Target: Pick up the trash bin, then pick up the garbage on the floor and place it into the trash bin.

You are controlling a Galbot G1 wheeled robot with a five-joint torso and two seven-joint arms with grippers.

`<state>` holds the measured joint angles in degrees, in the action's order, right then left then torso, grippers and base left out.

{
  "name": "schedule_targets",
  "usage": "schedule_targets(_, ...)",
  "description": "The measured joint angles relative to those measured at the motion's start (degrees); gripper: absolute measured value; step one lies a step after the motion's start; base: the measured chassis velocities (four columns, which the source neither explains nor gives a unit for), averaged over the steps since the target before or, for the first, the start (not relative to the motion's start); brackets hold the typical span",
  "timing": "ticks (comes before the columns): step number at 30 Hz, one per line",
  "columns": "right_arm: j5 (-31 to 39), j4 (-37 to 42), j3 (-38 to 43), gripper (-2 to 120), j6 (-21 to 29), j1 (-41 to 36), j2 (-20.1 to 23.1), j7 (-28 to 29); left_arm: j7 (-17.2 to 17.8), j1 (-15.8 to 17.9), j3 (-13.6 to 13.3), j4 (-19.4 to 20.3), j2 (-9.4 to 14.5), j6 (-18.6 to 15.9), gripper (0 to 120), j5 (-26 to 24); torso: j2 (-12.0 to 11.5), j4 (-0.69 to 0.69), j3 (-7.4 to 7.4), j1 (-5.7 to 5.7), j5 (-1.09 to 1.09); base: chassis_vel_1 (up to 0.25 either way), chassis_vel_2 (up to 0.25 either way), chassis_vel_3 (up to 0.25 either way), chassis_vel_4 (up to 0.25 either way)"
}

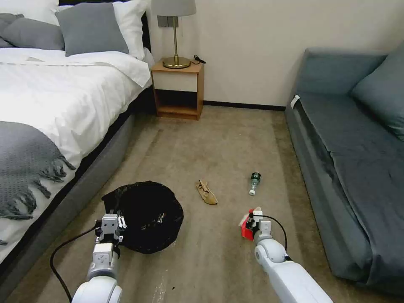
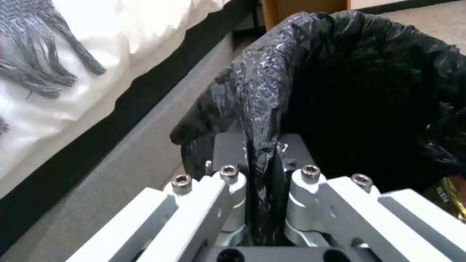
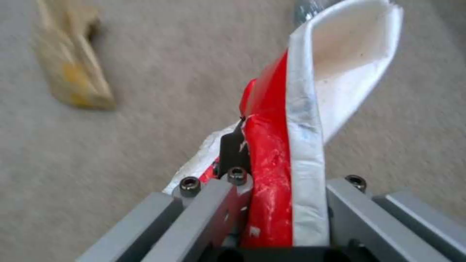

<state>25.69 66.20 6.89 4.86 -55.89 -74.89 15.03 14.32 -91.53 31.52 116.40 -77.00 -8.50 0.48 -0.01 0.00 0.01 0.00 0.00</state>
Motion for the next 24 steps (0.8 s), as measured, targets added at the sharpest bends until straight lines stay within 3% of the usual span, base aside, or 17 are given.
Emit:
schedule_targets(11, 1.08, 7.09, -0.16, 2, -3.57, 0.76, -1.98, -4.45, -0.06, 0.20, -0.15, -0.47, -0.12, 0.33, 6, 0.05, 0.00, 0.01, 0.00, 0.00, 0.00, 0.000, 0.000, 0.000, 0.000)
schedule_targets(24, 3.26, 20.88, -7.57, 2, -1.01, -0.28, -4.86, -8.83, 0.55, 0.31, -0.05, -0.89, -0.48, 0.69, 6, -0.06, 0.01, 0.01, -0.01, 0.00, 0.00, 0.000, 0.000, 0.000, 0.000)
